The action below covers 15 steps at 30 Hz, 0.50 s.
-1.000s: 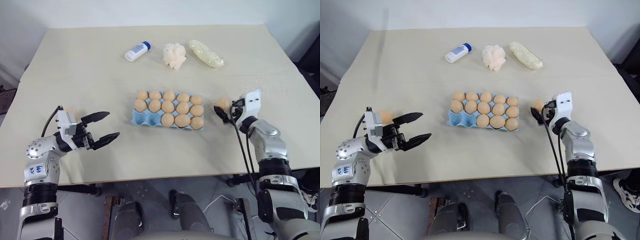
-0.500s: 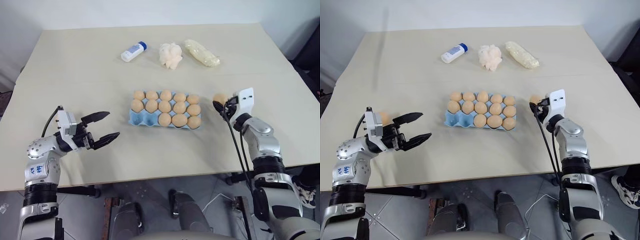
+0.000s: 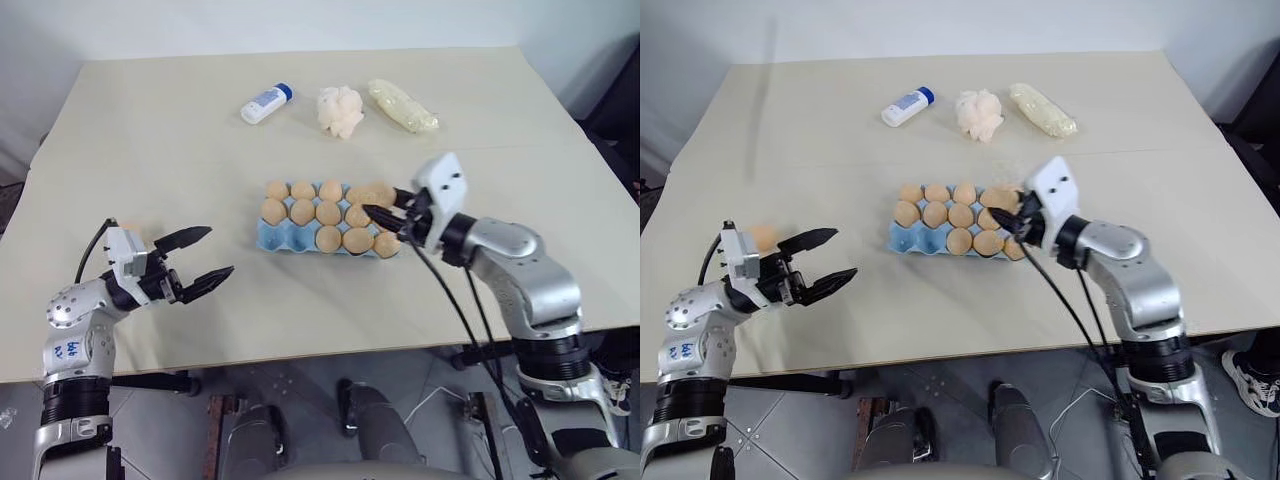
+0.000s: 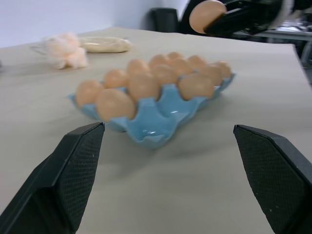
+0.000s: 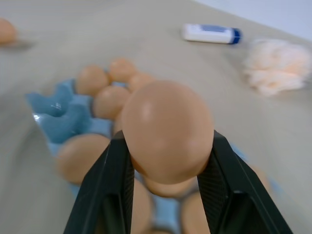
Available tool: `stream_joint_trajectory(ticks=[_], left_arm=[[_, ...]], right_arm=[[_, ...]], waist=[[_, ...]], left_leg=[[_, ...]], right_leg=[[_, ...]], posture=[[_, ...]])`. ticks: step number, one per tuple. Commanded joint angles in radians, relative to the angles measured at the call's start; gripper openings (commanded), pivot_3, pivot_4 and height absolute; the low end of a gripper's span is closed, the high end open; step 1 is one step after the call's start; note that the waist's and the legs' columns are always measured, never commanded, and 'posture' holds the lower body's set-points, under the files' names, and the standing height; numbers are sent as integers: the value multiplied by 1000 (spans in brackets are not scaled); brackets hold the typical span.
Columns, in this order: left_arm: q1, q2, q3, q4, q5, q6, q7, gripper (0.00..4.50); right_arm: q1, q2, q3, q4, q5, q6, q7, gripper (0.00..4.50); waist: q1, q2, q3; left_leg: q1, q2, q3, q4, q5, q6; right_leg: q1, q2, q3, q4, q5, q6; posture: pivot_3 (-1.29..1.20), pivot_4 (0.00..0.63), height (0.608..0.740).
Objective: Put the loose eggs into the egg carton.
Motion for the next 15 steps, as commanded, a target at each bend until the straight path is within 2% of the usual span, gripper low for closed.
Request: stream_joint_trajectory(ticks=[1, 6, 13, 15], left_arm=[[32, 4, 43, -66, -16, -6, 53, 4500], [91, -10, 55, -136, -20, -3, 110, 4500], [145, -19, 66, -207, -31, 2, 153, 4500], [148, -20, 66, -214, -32, 3, 162, 4500]], right_arm=[[-50, 52, 67, -9, -32, 11, -33, 1381], [-97, 127, 158, 95, -94, -25, -41, 1381], [-133, 174, 214, 196, -138, -77, -7, 1381], [-139, 181, 218, 213, -147, -88, -1, 2082]], waist=[[0, 0, 0], [2, 0, 0], [1, 0, 0], [1, 0, 0]], left_leg=[[0, 0, 0, 0, 0, 0], [-1, 0, -1, -2, 0, 0], [-2, 0, 1, -2, 0, 0], [-2, 0, 1, -2, 0, 0]], right_leg=[[0, 0, 0, 0, 0, 0], [-1, 0, -1, -2, 0, 0], [-1, 0, -3, -2, 0, -1], [-1, 0, -3, -2, 0, -1]], posture=[[0, 150, 740], [0, 150, 740], [0, 150, 740], [0, 150, 740]])
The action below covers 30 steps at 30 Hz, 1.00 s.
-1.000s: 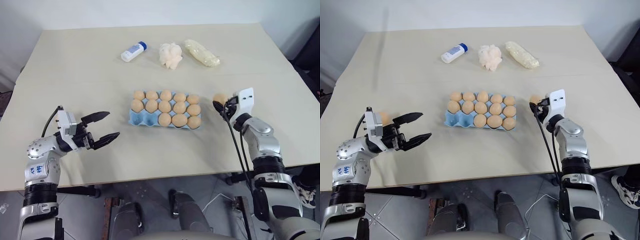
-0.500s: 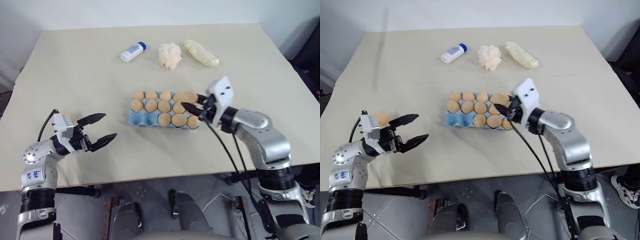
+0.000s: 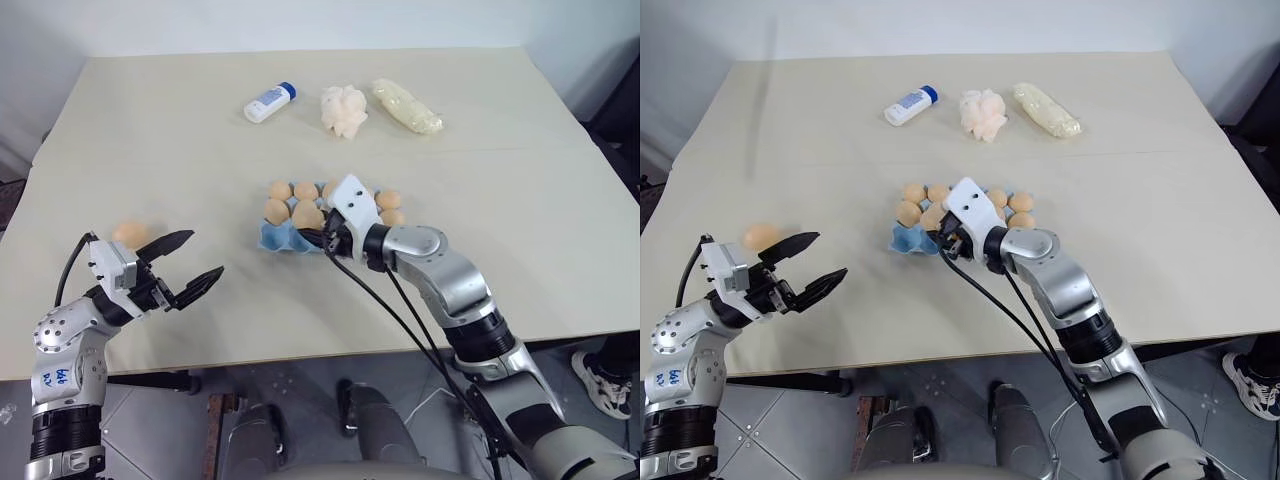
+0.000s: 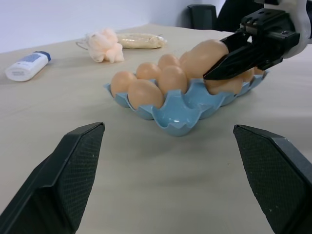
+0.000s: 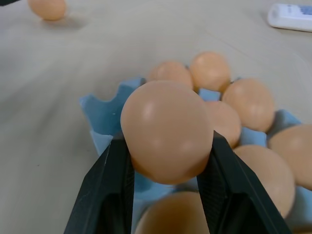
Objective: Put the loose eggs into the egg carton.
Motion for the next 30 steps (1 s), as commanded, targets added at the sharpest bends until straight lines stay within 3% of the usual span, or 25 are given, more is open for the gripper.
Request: stream_joint_trajectory(ticks=[1, 7, 12, 19, 25, 30], left_arm=[[12, 0, 26, -50, -28, -2, 18, 4500], [17, 1, 26, -58, -32, -3, 34, 4500], [14, 6, 27, -66, -32, 0, 47, 4500], [12, 10, 46, -114, -15, 11, 116, 4500], [-11, -34, 45, -192, 56, 52, 342, 4500], [-12, -100, 44, -289, 133, 174, 596, 4500]], right_arm=[[-29, 17, 9, 12, -18, -39, 17, 2400], [-34, 27, 5, 2, -28, -45, 33, 4453], [-26, -19, -36, -63, 0, -25, 73, 4453], [44, -173, -222, -150, 143, -108, 241, 4453], [127, -345, -348, 6, 219, -292, 499, 4453], [145, -382, -439, 162, 320, -431, 722, 4453]], waist=[[0, 0, 0], [-2, 0, 0], [-1, 0, 0], [6, 0, 0], [21, 0, 0], [25, 0, 0]], left_leg=[[0, 0, 0, 0, 0, 0], [0, 0, 0, -1, 0, 0], [0, 0, 0, -1, 0, -1], [0, 0, 0, -2, -1, -1], [0, 0, 3, -3, -1, 0], [2, 0, 6, -2, -1, 0]], right_leg=[[0, 0, 0, 0, 0, 0], [0, 0, 0, 0, 0, 0], [0, 0, 0, -1, 0, -1], [0, 0, -1, -3, 0, 0], [1, 1, 0, -5, 0, 0], [1, 2, 1, -4, 0, 0]], posture=[[0, 150, 740], [0, 150, 740], [0, 150, 740], [0, 150, 740], [0, 150, 740], [0, 150, 740]])
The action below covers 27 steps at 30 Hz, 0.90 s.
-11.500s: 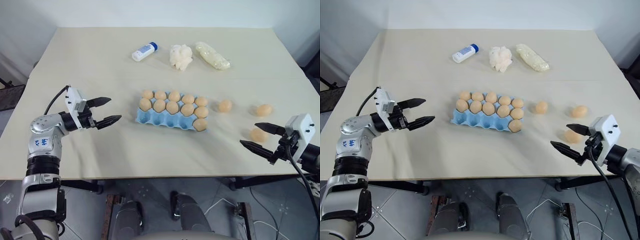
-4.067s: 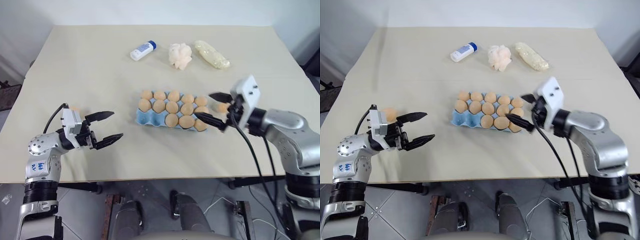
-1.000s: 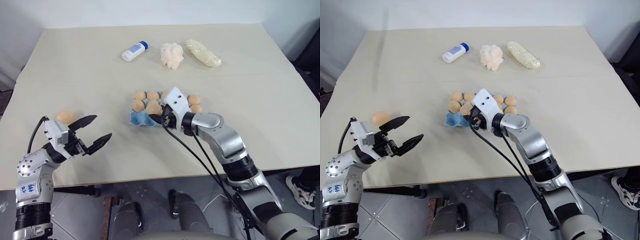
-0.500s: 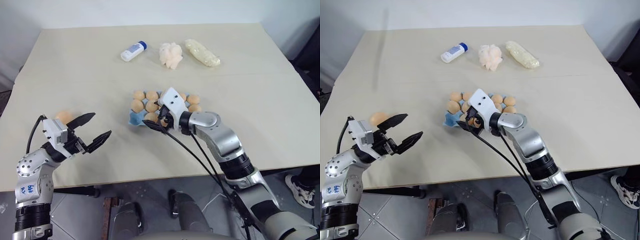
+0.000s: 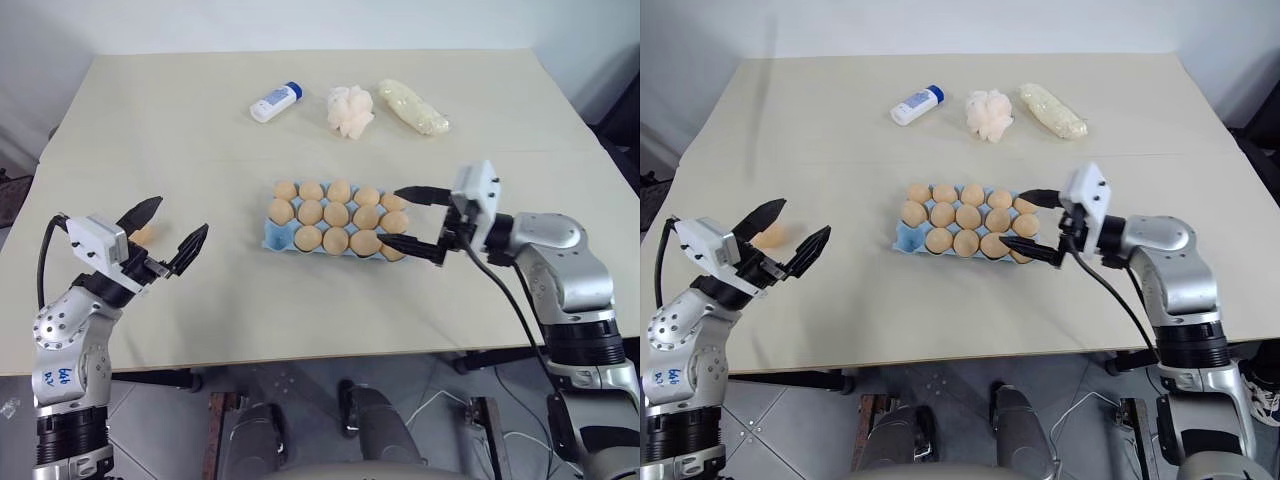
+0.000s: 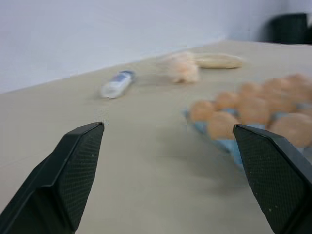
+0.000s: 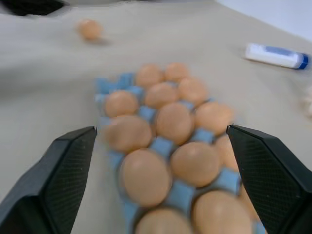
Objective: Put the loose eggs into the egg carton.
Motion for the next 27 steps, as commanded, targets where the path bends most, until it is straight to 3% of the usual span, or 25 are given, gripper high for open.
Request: stream_joint_trajectory(ticks=[1, 6, 14, 20, 27], left_arm=[[-2, -31, 19, -93, 58, 85, 181, 4500], [11, -108, 46, -214, 136, 271, 449, 4500], [11, -131, 67, -327, 162, 599, 616, 4500], [-91, -125, 133, -188, 150, 776, 680, 4500], [-216, -62, 86, -6, 178, 748, 620, 4500]], right_arm=[[-20, -35, -66, 102, 51, -120, 138, 4453], [-90, -86, -74, 269, 65, -173, 290, 4453], [-210, -78, -74, 423, 71, -206, 385, 4453], [-233, -49, -69, 436, 103, -198, 408, 4453], [-219, -46, -63, 402, 101, -190, 380, 4453]], waist=[[-1, 0, 0], [0, 0, 0], [0, 0, 0], [3, 0, 0], [5, 0, 0]], left_leg=[[0, 0, 0, 1, 0, 0], [1, -1, 1, 3, 0, 1], [2, -1, 0, 4, 0, 0], [1, -1, 0, 5, 1, 0], [0, -1, 0, 6, 0, -1]], right_leg=[[0, 0, 0, 1, 0, 0], [1, 0, 2, 2, 1, 2], [1, 0, 3, 3, 1, 1], [1, 0, 2, 4, 1, 1], [1, -1, 1, 4, 1, 1]], posture=[[0, 150, 740], [0, 150, 740], [0, 150, 740], [0, 150, 740], [0, 150, 740]])
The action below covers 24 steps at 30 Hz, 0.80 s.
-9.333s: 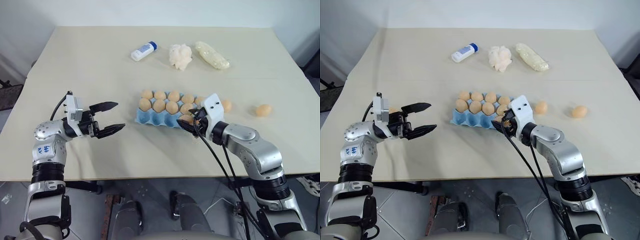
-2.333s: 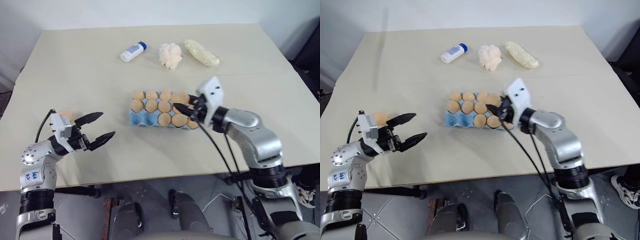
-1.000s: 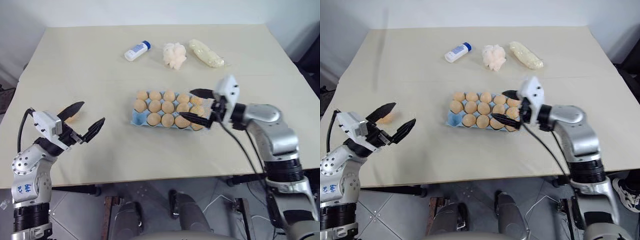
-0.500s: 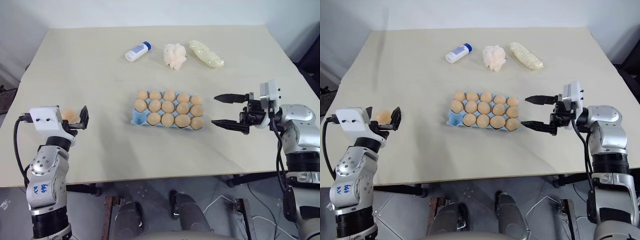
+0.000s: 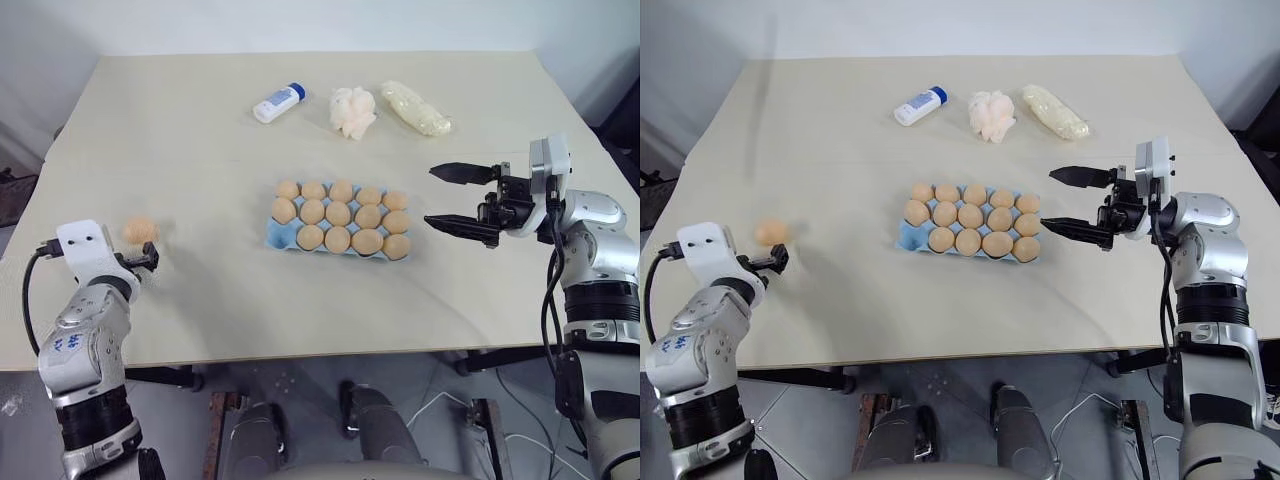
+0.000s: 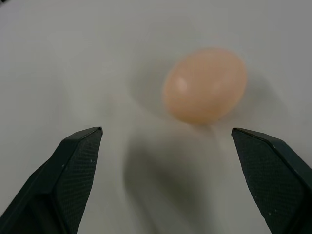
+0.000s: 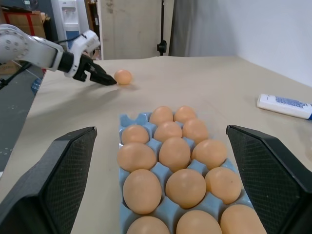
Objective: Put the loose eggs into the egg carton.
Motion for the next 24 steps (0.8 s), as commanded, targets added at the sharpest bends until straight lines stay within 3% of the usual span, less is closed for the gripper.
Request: stream_joint_trajectory(ticks=[1, 19, 22, 24], left_arm=[[-75, 45, -16, 83, 28, -50, -23, 4500], [-264, 93, -114, 481, 75, -259, -129, 4500], [-274, 94, -115, 502, 85, -280, -123, 3942], [-278, 96, -116, 507, 88, -296, -123, 3311]], right_arm=[[9, -7, -6, -45, 13, 5, 48, 4453], [108, -5, -10, -128, 0, 5, 2, 4453], [114, -6, -5, -135, -1, 8, 6, 4500], [116, -3, -8, -137, 6, 9, 7, 4500]], waist=[[0, 0, 0], [11, 0, 0], [13, 0, 0], [13, 0, 0]], left_leg=[[0, 0, 0, 0, 0, 0], [0, 0, 0, 2, 0, -2], [0, 0, 0, 3, -1, -3], [0, 0, 0, 3, -1, -3]], right_leg=[[0, 0, 0, 0, 0, 0], [0, 0, -1, 2, 0, 0], [0, 0, -1, 3, 0, 0], [0, 0, -1, 4, 0, 0]], posture=[[0, 150, 740], [0, 150, 740], [0, 150, 740], [0, 150, 740]])
